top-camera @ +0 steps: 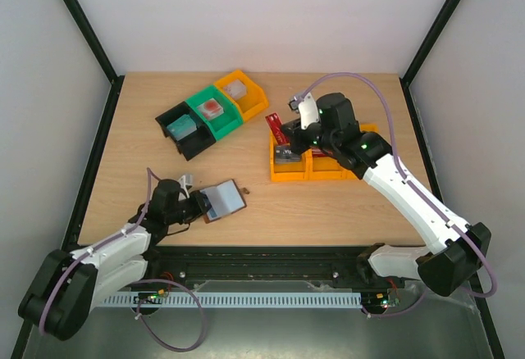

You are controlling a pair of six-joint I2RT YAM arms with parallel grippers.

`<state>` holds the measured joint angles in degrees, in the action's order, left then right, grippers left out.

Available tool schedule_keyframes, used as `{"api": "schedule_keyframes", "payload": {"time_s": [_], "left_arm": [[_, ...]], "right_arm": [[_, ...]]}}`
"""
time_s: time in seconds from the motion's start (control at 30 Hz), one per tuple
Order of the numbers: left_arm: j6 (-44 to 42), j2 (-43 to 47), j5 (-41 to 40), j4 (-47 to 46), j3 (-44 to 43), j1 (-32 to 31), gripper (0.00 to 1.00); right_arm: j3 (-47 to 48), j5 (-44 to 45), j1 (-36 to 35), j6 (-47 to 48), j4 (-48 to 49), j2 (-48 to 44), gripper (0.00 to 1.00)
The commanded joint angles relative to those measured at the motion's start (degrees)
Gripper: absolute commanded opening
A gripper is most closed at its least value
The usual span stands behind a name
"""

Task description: Take the credit cards out of the card holder

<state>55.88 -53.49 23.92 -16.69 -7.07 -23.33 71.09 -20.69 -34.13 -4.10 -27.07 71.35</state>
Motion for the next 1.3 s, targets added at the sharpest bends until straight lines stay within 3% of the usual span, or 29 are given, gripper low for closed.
{"api": "schedule_keyframes", "payload": {"time_s": [0.0,0.07,0.17,0.27,0.43,0.6,0.67,0.73,0.8,0.9,1.03,1.17,1.27], "left_arm": [[1.9,-2.1,-3.2,2.0,0.1,-0.4,0.03],[1.9,-2.2,-4.9,3.7,0.0,-0.6,0.17],[2.3,-0.9,-11.4,10.9,-0.3,-0.5,0.51],[2.4,2.8,-16.1,17.2,-1.2,1.4,0.64],[1.0,11.9,-23.3,26.6,-5.0,10.3,0.67],[-4.2,22.7,-20.1,25.7,-9.3,17.3,0.71],[-10.9,25.2,-11.7,17.0,-10.1,17.6,0.71],[-20.7,26.1,9.0,0.4,-9.8,17.0,0.69],[-29.1,25.7,24.4,-5.0,-11.7,15.6,0.70],[-45.6,24.5,38.4,6.4,-16.8,13.5,0.72],[-70.8,22.5,37.6,31.9,-23.8,9.5,0.72],[-75.1,19.7,32.7,36.6,-26.7,5.9,0.70],[-74.6,18.3,31.3,35.5,-27.3,4.6,0.60]], "right_arm": [[0.1,-1.6,-0.1,1.3,-1.6,-0.7,0.02],[-0.1,-2.3,-0.1,1.5,-1.5,-0.4,0.02],[-0.1,-4.1,-0.1,1.5,-1.7,-0.1,0.02],[0.7,-9.0,0.0,1.7,-2.3,0.5,0.02],[2.0,-13.1,-0.5,0.8,-2.7,2.0,0.02],[3.4,-13.4,-3.1,1.9,-4.0,3.3,0.02],[4.0,-13.5,-5.2,3.6,-5.2,3.7,0.02],[4.7,-13.5,-7.9,6.4,-6.6,3.9,0.02],[4.8,-14.0,-11.2,9.8,-7.9,3.6,0.02],[4.1,-14.3,-16.2,13.4,-8.3,2.9,0.02],[3.5,-13.8,-19.5,15.2,-8.4,3.3,0.02],[4.9,-13.1,-22.7,17.2,-9.3,5.2,0.02],[5.7,-12.0,-24.7,18.0,-9.7,5.9,0.02]]}}
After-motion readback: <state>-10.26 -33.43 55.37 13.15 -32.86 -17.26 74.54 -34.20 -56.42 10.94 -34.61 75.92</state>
